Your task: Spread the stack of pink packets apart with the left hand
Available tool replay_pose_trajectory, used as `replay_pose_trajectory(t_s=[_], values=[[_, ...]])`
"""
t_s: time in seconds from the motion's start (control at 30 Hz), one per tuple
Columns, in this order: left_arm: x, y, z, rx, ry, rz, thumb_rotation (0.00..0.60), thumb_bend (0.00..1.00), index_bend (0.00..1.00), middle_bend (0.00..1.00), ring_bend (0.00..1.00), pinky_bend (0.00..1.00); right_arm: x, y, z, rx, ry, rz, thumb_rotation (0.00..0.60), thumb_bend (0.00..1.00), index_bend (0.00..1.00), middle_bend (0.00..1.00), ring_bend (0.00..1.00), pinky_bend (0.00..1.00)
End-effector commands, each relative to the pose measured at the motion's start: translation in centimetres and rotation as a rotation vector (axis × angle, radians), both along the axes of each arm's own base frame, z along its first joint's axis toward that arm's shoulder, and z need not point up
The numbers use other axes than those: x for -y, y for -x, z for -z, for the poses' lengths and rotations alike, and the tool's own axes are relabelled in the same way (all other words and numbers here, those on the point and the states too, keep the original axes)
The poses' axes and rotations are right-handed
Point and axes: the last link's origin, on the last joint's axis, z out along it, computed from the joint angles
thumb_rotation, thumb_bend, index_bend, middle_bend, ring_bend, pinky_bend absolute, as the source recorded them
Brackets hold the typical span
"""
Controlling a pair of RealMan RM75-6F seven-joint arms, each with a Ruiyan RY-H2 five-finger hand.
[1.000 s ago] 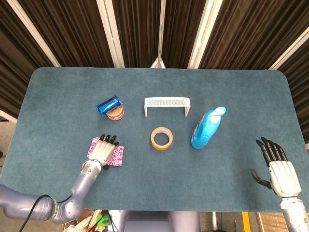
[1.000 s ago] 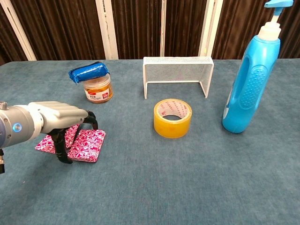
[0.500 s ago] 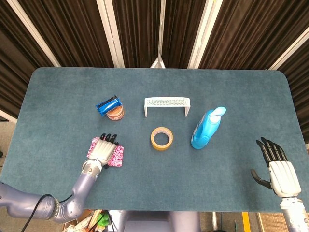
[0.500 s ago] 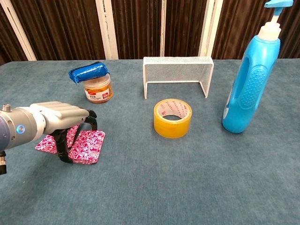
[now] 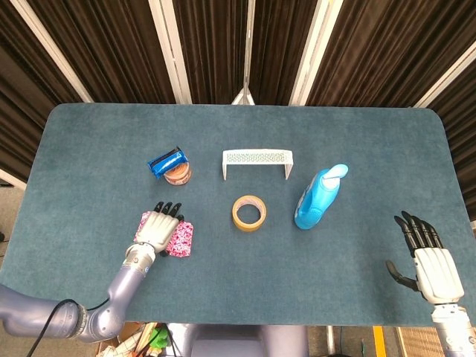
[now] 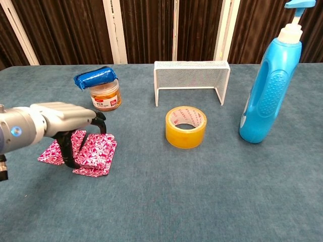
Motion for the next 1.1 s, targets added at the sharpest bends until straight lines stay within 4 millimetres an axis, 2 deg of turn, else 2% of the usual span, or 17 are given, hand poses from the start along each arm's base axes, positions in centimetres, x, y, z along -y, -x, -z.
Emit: replay_pose_trajectory(t_s=[0.03, 0.23, 0.37, 0.63, 0.87, 1.0, 1.1], values=[[-0.1, 0.1, -1.2, 0.002, -0.018, 0.007, 0.6, 0.47, 0.54, 0.0, 0.0, 0.0, 0.0, 0.0, 0.0, 0.0, 0.001, 0.0, 0.6, 0.36, 0.0, 0.0, 0.0, 0.09], [0.7, 1.5, -3.2, -0.023, -0.026, 0.004, 0.6, 0.47, 0.54, 0.0, 0.0, 0.0, 0.0, 0.0, 0.0, -0.001, 0.0, 0.0, 0.6, 0.36, 0.0, 0.0, 0.0, 0.09], [2.3, 3.5, -4.8, -0.038, -0.014, -0.014, 0.6, 0.47, 0.54, 0.0, 0.0, 0.0, 0.0, 0.0, 0.1, -0.004, 0.0, 0.001, 0.6, 0.36, 0.0, 0.0, 0.0, 0.09], [5.5, 7.1, -6.3, -0.039, 0.019, -0.047, 0.6, 0.46, 0.52, 0.0, 0.0, 0.0, -0.1, -0.1, 0.1, -0.007, 0.0, -0.001, 0.6, 0.36, 0.0, 0.0, 0.0, 0.09], [6.8, 8.8, -5.6, -0.065, 0.067, -0.045, 0.6, 0.37, 0.37, 0.0, 0.0, 0.0, -0.1, -0.1, 0.2, -0.006, 0.0, 0.002, 0.6, 0.36, 0.0, 0.0, 0.0, 0.09], [6.9, 8.8, -5.2, -0.08, 0.071, -0.041, 0.6, 0.27, 0.24, 0.0, 0.0, 0.0, -0.1, -0.1, 0.1, -0.006, 0.003, 0.004, 0.6, 0.36, 0.0, 0.0, 0.0, 0.09], [6.9, 8.6, -5.2, -0.083, 0.069, -0.044, 0.6, 0.24, 0.14, 0.0, 0.0, 0.0, -0.1, -0.1, 0.1, -0.007, 0.002, 0.003, 0.6, 0.36, 0.0, 0.0, 0.0, 0.09]])
